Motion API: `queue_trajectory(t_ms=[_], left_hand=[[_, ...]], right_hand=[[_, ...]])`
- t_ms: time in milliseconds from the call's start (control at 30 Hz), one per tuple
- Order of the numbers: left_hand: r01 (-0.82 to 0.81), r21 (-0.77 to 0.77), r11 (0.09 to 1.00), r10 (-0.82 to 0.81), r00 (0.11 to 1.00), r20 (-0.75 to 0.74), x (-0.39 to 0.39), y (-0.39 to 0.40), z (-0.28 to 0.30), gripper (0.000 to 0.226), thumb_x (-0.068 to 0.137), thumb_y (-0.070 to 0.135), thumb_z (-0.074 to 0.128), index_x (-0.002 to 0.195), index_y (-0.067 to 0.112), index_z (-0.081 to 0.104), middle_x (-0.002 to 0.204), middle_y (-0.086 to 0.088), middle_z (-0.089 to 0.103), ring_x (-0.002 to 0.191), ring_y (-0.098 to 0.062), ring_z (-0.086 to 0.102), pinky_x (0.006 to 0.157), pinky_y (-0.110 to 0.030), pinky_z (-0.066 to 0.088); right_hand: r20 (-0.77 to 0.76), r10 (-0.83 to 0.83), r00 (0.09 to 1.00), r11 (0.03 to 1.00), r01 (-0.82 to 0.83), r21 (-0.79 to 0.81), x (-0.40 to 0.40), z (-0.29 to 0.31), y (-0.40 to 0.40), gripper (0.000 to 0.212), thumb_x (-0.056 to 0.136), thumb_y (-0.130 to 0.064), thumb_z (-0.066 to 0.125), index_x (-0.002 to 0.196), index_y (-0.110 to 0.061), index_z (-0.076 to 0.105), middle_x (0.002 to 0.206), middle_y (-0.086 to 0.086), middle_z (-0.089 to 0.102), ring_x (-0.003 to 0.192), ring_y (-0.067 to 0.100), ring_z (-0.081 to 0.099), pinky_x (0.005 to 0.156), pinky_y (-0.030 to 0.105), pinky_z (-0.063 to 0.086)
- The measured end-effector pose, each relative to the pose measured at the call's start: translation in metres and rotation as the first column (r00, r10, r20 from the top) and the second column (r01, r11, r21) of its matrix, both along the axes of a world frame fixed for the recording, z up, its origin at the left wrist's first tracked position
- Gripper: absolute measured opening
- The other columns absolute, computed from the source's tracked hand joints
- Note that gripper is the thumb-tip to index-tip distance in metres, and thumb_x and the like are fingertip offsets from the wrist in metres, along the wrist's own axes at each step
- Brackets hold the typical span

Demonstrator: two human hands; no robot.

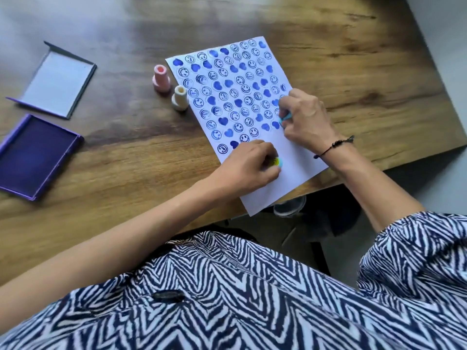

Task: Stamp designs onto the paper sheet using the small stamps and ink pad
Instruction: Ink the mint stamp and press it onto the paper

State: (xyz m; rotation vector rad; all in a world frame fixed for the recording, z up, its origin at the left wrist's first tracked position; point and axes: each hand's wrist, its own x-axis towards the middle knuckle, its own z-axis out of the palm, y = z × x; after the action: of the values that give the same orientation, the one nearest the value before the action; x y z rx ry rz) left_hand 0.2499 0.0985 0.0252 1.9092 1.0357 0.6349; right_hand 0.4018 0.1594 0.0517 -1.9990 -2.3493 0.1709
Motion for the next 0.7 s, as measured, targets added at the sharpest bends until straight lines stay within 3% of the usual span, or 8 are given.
queue_trajectory(t_ms=[267,367,433,533,700], left_hand=[[-0.01,0.037,0.999,0.011,1.0,-0.011,0.0,-0.006,-0.002,0.023,0.081,0.019,0.057,0.093,0.001,0.06,0.09,-0.016,0.065,0.086,-0.025,0.058,0.079,-0.036,0.042],[-0.006,0.026,1.0,0.006,1.0,-0.021,0.001,-0.007,0.0,0.023,0.081,0.021,0.057,0.095,0.003,0.059,0.092,-0.015,0.064,0.085,-0.025,0.058,0.081,-0.04,0.045],[-0.014,0.013,1.0,0.015,1.0,-0.017,0.001,-0.007,0.002,0.023,0.082,0.022,0.058,0.096,0.004,0.06,0.093,-0.014,0.064,0.085,-0.024,0.058,0.082,-0.04,0.046],[-0.022,-0.01,1.0,0.022,1.0,-0.004,-0.001,-0.007,0.003,0.023,0.082,0.021,0.058,0.097,0.005,0.061,0.094,-0.013,0.065,0.087,-0.024,0.06,0.083,-0.039,0.046],[-0.071,-0.128,0.989,0.081,0.994,0.075,-0.003,-0.007,0.002,0.02,0.082,0.021,0.059,0.098,0.01,0.062,0.098,-0.008,0.068,0.09,-0.017,0.061,0.084,-0.031,0.046]], right_hand=[[0.018,0.025,1.0,0.998,-0.024,-0.057,0.001,0.005,-0.001,0.012,0.074,0.002,0.05,0.08,-0.006,0.056,0.094,0.017,0.056,0.081,0.038,0.055,0.066,0.041,0.048],[-0.142,-0.06,0.988,0.998,0.061,-0.003,0.012,0.011,-0.003,0.013,0.073,0.004,0.055,0.082,-0.003,0.062,0.095,0.02,0.06,0.087,0.033,0.056,0.07,0.03,0.04],[-0.365,-0.184,0.913,0.972,0.224,0.069,0.022,0.018,-0.009,0.013,0.071,0.003,0.059,0.079,-0.005,0.064,0.087,0.015,0.063,0.078,0.025,0.056,0.069,0.028,0.042],[-0.662,-0.32,0.678,0.917,0.397,-0.036,0.033,0.025,-0.026,0.02,0.071,0.002,0.059,0.069,-0.018,0.06,0.068,0.001,0.059,0.057,0.014,0.053,0.057,0.03,0.051],[-0.82,-0.371,0.436,0.892,0.414,-0.182,0.025,0.027,-0.059,0.028,0.075,0.007,0.06,0.068,-0.02,0.06,0.064,0.003,0.06,0.047,0.006,0.056,0.049,0.019,0.051]])
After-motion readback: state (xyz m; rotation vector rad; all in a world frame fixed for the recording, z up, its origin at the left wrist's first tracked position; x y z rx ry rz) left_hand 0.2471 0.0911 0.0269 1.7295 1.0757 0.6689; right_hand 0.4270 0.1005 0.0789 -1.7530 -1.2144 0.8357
